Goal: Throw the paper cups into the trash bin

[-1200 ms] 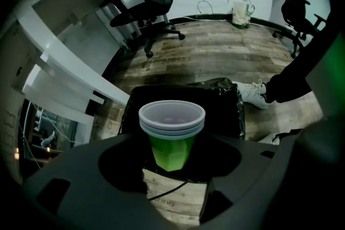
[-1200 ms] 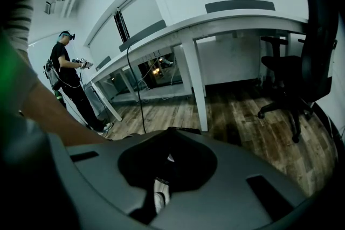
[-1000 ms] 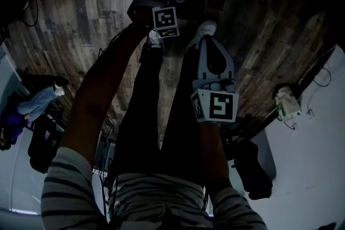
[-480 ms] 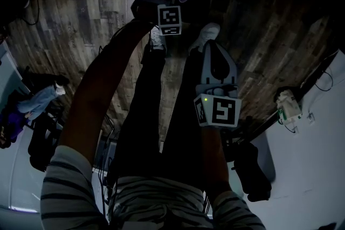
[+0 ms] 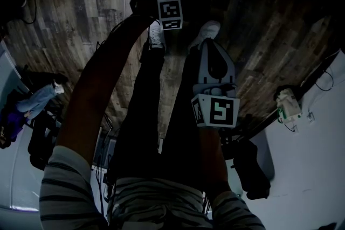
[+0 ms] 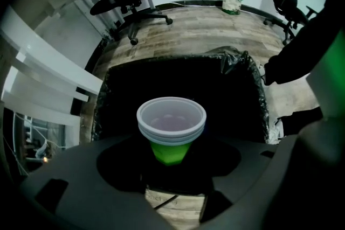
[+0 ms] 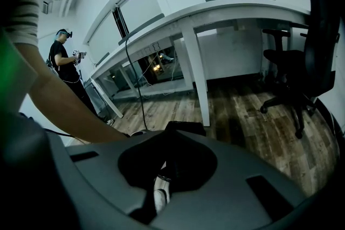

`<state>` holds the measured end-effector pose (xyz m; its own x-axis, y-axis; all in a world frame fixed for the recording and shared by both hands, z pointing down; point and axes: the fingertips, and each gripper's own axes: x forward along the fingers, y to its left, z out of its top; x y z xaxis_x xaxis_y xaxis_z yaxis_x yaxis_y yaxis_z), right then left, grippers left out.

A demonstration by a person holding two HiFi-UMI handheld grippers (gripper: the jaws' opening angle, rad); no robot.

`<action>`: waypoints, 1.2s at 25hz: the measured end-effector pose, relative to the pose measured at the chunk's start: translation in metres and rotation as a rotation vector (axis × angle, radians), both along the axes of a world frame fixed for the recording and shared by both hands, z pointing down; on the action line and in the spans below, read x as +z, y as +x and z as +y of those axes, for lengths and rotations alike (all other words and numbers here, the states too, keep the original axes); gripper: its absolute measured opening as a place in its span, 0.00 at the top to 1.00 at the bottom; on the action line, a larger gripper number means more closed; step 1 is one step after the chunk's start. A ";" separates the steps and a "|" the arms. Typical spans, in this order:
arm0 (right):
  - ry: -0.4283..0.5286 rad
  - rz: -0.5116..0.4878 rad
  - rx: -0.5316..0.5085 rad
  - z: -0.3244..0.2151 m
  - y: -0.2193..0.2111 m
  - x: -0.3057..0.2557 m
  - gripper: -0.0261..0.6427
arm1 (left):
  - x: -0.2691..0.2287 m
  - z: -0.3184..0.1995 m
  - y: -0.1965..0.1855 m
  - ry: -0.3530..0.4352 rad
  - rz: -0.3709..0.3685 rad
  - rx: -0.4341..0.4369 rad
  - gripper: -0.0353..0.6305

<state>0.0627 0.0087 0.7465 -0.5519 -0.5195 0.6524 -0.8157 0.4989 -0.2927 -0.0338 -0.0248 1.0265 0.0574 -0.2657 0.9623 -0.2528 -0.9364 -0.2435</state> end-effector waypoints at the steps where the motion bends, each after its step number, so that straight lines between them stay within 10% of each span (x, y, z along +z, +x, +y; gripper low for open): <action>1: 0.000 0.000 -0.001 0.000 0.000 0.000 0.95 | 0.002 0.000 -0.001 -0.007 -0.002 -0.012 0.51; 30: 0.016 0.000 0.012 -0.014 0.004 -0.005 0.95 | -0.003 -0.011 0.001 -0.013 -0.004 -0.075 0.50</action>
